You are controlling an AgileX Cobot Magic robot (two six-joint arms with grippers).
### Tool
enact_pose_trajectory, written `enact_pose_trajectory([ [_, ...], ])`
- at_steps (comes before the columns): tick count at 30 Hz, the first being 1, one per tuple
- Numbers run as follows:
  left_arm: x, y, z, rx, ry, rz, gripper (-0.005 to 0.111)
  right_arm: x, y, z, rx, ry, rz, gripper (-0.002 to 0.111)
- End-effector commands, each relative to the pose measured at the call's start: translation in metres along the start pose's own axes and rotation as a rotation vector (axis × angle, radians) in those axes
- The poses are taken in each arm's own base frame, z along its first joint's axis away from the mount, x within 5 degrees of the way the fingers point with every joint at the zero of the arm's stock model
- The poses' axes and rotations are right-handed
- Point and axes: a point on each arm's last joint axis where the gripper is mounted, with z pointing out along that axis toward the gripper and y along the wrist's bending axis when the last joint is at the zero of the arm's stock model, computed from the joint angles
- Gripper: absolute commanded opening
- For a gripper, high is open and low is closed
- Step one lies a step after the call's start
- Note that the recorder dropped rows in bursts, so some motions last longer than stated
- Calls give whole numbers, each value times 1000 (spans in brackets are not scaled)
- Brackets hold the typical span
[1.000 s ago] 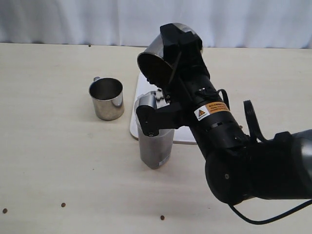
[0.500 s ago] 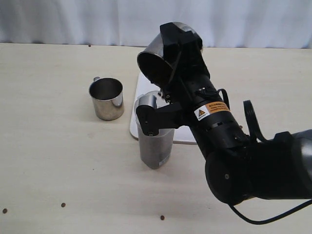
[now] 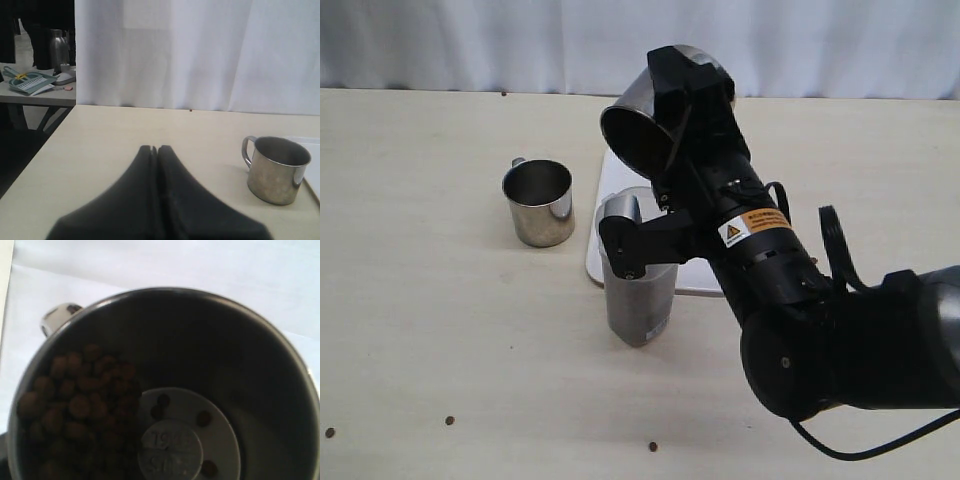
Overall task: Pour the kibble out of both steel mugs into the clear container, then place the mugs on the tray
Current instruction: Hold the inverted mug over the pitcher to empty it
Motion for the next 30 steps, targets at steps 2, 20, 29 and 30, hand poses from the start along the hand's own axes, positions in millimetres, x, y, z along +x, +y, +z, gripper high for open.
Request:
enact_pose_trajectory([
  [2,0,0,0,7,-9,-6,0,0,-5,1,42,5,-4,5],
  [20,0,0,0,7,-9,-6,0,0,-5,1,41,6,-3,5],
  [29,0,0,0,7,-9,-6,0,-1,-6,1,50,-8,-9,5],
  [30,0,0,0,7,-9,-6,0,-1,-6,1,50,-8,-9,5],
])
